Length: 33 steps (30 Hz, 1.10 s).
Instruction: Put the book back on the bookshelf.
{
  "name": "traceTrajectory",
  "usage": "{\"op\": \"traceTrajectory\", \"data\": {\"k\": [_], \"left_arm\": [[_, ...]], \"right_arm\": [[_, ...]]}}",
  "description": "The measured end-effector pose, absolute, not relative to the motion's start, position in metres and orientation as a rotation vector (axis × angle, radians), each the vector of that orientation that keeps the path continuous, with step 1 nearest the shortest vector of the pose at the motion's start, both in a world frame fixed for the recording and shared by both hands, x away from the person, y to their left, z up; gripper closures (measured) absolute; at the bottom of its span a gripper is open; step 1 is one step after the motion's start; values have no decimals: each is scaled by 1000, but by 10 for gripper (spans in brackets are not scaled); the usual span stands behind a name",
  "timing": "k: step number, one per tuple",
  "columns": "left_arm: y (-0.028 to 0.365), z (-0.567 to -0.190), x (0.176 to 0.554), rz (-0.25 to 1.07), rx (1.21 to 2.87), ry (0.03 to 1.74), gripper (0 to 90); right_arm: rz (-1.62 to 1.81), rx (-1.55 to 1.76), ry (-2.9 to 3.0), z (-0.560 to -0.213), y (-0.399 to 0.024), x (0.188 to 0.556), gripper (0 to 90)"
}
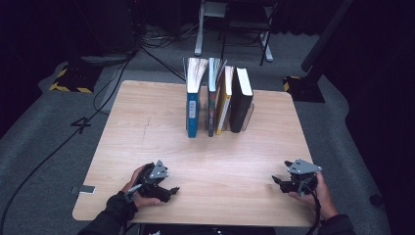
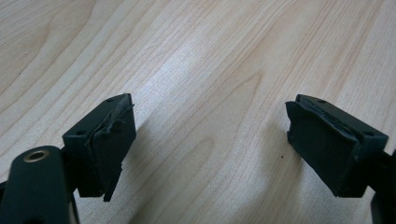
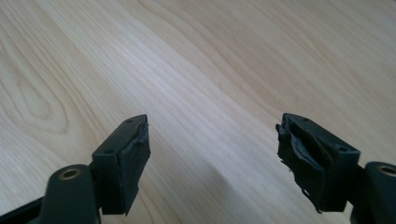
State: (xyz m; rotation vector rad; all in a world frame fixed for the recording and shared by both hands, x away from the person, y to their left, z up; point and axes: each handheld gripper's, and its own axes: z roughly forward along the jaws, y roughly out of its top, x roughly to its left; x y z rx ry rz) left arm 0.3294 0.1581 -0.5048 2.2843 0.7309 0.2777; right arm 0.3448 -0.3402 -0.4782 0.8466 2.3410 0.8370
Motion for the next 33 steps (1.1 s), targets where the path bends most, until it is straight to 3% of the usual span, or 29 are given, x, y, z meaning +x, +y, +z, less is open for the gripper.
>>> {"op": "traceTrajectory", "data": {"k": [14, 33], "left_arm": [[158, -505, 329, 279, 2282, 739, 153], [158, -505, 330, 282, 2279, 746, 153]], "right_arm": [[1011, 1135, 2287, -504, -402, 322, 212], [1018, 1151, 2299, -505, -404, 321, 196]]}}
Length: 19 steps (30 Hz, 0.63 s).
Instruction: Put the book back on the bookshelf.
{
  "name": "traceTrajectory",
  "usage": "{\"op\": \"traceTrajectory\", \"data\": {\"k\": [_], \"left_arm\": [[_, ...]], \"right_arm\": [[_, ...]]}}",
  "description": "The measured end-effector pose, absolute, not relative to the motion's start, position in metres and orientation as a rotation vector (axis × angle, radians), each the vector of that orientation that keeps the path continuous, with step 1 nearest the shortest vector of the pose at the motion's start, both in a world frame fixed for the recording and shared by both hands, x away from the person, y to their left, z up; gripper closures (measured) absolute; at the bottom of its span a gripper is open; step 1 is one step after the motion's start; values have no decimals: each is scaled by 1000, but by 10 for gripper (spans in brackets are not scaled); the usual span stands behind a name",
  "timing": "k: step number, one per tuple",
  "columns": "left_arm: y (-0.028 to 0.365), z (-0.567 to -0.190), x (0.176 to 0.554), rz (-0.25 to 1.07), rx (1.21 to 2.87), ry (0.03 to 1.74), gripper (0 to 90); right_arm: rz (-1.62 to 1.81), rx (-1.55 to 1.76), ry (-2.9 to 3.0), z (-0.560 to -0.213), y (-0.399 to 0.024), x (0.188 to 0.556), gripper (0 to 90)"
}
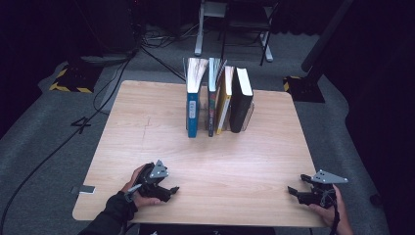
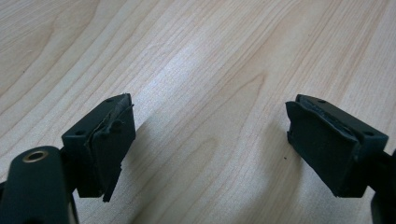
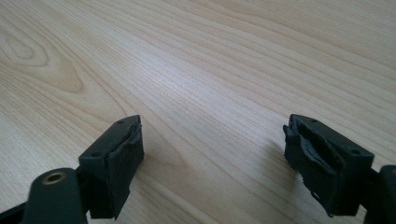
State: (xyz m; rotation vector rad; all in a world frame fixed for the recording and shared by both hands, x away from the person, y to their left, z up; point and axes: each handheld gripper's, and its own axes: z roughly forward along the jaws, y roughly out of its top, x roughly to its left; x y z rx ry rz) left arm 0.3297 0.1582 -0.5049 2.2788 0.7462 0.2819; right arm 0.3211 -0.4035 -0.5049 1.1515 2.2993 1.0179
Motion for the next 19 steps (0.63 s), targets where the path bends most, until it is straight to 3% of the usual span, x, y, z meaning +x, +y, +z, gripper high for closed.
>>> {"op": "traceTrajectory", "data": {"k": [19], "left_arm": [[158, -505, 331, 276, 2277, 750, 151]], "right_arm": [[1013, 1174, 2284, -505, -404, 323, 191]]}}
